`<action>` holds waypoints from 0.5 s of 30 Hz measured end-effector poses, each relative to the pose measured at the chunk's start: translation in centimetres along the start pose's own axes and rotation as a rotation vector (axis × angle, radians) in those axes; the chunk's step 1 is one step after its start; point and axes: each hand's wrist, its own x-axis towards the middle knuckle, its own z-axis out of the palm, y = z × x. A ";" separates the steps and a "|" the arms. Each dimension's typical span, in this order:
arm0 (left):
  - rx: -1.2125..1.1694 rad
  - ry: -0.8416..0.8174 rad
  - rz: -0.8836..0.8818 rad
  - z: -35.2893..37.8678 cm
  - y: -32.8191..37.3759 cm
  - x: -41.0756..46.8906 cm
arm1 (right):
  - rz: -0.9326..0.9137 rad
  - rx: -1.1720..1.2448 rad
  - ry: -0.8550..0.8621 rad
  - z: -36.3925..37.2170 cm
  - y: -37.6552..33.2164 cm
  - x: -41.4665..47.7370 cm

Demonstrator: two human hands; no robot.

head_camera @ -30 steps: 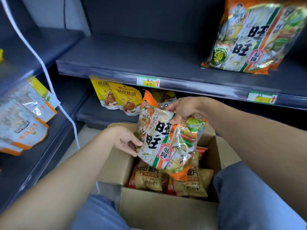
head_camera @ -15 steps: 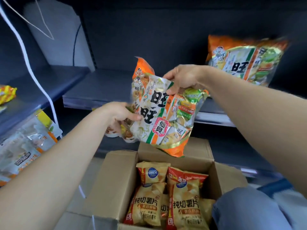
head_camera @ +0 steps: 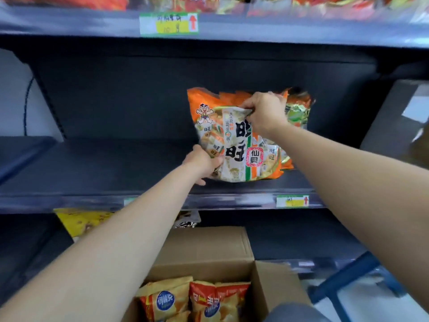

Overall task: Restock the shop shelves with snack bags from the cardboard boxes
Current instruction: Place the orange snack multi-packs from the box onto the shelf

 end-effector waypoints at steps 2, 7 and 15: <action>0.160 0.033 0.029 2.4 0.2 1.2 | 0.032 -0.071 0.043 1.4 2.9 -0.2; 0.264 0.147 0.043 5.3 0.2 3.6 | 0.380 -0.045 0.151 3.9 8.1 -2.3; 0.017 0.068 0.213 6.8 0.8 6.1 | 0.700 0.350 -0.065 7.4 13.7 -2.8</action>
